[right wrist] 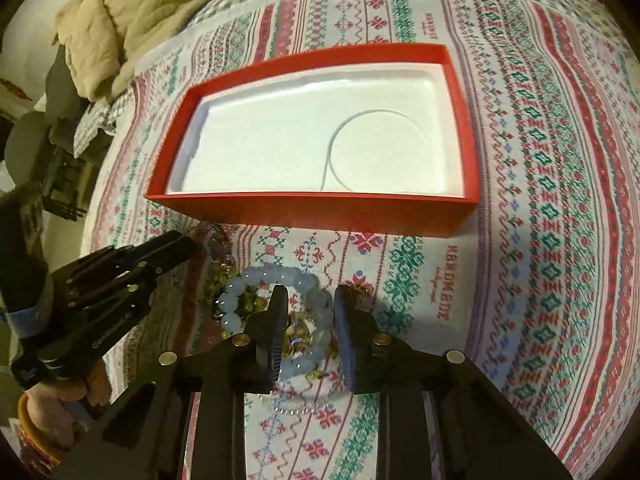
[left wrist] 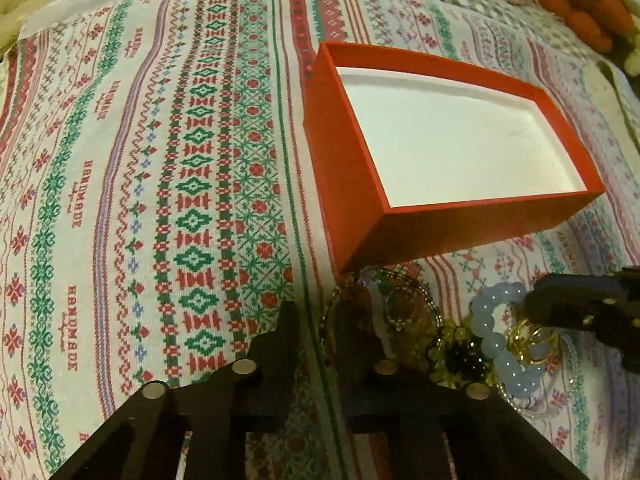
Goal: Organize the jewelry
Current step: 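Grasp the pale blue bead bracelet with the right gripper while the left grasps the silver beaded bracelet, then lower both bracelets into the red box and open both grippers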
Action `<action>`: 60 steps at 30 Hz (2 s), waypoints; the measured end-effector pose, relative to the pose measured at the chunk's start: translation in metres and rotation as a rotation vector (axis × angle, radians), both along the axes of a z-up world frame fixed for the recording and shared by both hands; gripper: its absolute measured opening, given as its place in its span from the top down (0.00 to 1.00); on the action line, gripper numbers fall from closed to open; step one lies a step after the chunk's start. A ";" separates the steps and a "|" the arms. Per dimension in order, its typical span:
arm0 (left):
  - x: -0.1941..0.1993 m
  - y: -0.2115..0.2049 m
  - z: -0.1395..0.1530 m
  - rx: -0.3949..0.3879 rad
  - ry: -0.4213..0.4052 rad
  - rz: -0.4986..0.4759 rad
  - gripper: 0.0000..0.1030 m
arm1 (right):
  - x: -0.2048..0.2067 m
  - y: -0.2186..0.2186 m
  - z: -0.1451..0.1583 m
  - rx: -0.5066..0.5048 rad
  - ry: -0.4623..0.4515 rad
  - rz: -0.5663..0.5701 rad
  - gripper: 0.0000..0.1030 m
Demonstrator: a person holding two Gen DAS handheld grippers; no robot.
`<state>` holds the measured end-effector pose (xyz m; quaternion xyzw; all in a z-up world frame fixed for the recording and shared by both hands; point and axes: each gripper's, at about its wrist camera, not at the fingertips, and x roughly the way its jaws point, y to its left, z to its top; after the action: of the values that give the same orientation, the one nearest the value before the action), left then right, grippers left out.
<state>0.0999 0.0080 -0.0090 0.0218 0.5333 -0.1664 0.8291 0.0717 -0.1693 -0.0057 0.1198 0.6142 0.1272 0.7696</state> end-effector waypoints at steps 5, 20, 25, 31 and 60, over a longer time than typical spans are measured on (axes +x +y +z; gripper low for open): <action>0.004 -0.007 -0.004 0.003 -0.009 -0.006 0.97 | 0.007 0.013 -0.010 -0.055 -0.003 0.045 0.88; -0.021 -0.003 0.033 -0.059 -0.095 -0.027 1.00 | -0.012 0.004 0.036 -0.054 -0.114 0.026 0.88; -0.032 0.002 0.054 -0.076 -0.142 -0.037 1.00 | -0.023 -0.001 0.058 -0.045 -0.168 0.024 0.88; -0.044 -0.004 0.077 -0.099 -0.184 -0.045 1.00 | -0.034 -0.008 0.086 -0.026 -0.234 0.000 0.88; 0.027 -0.028 0.052 -0.184 -0.200 0.020 1.00 | 0.029 -0.015 0.088 0.005 -0.343 -0.098 0.88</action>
<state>0.1267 -0.0200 0.0433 -0.0434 0.4306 -0.2033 0.8783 0.1006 -0.1839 0.0826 0.1282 0.4670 0.1097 0.8680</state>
